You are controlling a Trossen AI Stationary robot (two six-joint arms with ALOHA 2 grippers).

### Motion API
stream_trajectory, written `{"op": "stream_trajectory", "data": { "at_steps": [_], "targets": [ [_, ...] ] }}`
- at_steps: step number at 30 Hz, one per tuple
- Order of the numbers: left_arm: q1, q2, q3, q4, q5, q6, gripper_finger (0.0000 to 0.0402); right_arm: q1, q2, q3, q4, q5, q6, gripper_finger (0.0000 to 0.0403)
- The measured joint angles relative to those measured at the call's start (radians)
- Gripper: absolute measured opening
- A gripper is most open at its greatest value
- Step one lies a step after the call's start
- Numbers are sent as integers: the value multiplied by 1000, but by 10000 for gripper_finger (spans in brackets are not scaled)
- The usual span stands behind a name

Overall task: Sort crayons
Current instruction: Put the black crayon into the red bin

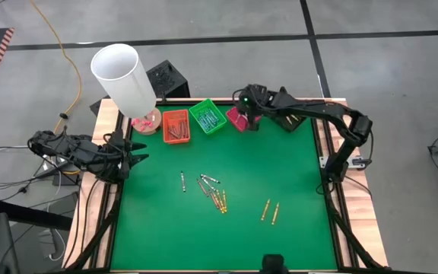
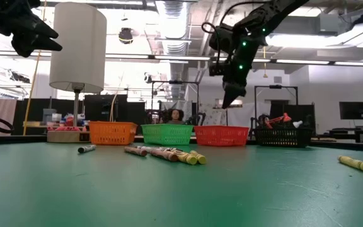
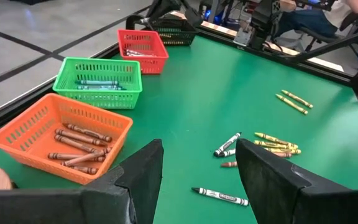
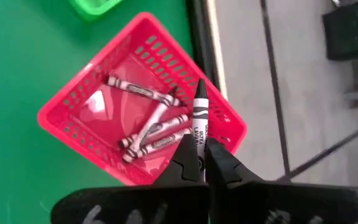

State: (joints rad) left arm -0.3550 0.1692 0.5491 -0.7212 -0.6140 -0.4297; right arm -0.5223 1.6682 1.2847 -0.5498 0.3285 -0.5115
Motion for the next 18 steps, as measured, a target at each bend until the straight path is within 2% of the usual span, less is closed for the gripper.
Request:
{"op": "stream_trajectory", "data": {
  "at_steps": [6, 14, 18],
  "targets": [
    [0, 0, 0, 0, -1, 0, 192, -8, 94, 1, -34, -34, -96, 1],
    [0, 0, 0, 0, -1, 0, 192, 22, 208, 5, -25, 86, -210, 1],
    [0, 0, 0, 0, -2, 0, 192, 24, 210, 6, -18, 90, -245, 2]
  ]
}}
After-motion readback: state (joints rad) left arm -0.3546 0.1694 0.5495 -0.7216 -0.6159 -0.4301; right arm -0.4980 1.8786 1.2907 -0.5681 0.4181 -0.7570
